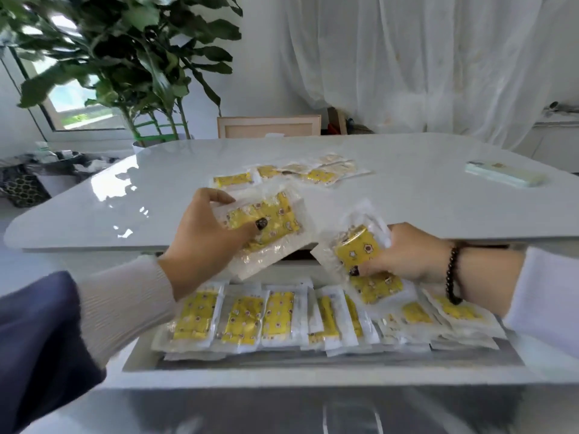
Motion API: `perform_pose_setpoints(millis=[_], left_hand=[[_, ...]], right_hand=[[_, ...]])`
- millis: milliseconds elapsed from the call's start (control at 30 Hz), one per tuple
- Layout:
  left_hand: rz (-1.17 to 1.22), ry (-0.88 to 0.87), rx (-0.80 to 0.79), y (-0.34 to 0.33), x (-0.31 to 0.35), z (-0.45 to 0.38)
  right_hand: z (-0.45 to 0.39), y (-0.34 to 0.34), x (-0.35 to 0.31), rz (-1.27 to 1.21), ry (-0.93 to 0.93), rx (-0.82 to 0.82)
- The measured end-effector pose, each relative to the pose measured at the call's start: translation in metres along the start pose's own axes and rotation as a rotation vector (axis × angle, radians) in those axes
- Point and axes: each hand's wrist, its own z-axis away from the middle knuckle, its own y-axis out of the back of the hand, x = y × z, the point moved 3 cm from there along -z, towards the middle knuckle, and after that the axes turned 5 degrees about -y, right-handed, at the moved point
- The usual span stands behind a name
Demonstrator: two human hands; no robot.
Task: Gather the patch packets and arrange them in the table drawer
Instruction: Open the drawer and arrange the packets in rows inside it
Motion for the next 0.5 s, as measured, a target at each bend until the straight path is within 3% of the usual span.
perform_pose_setpoints(millis=[233, 367, 500], left_hand=[[0.101, 0.130, -0.086, 0.013, 0.000, 0.046], [0.056, 0.191, -0.075, 0.020, -0.025, 0.057], [0.077, 0.303, -0.029, 0.035, -0.058, 0.058]], right_hand=[[0.004, -0.040, 0.025, 0.224, -0.365, 0.019], [-0.002, -0.066, 0.036, 0.143, -0.419, 0.042], [-0.014, -0.075, 0.038, -0.119, -0.435, 0.105]])
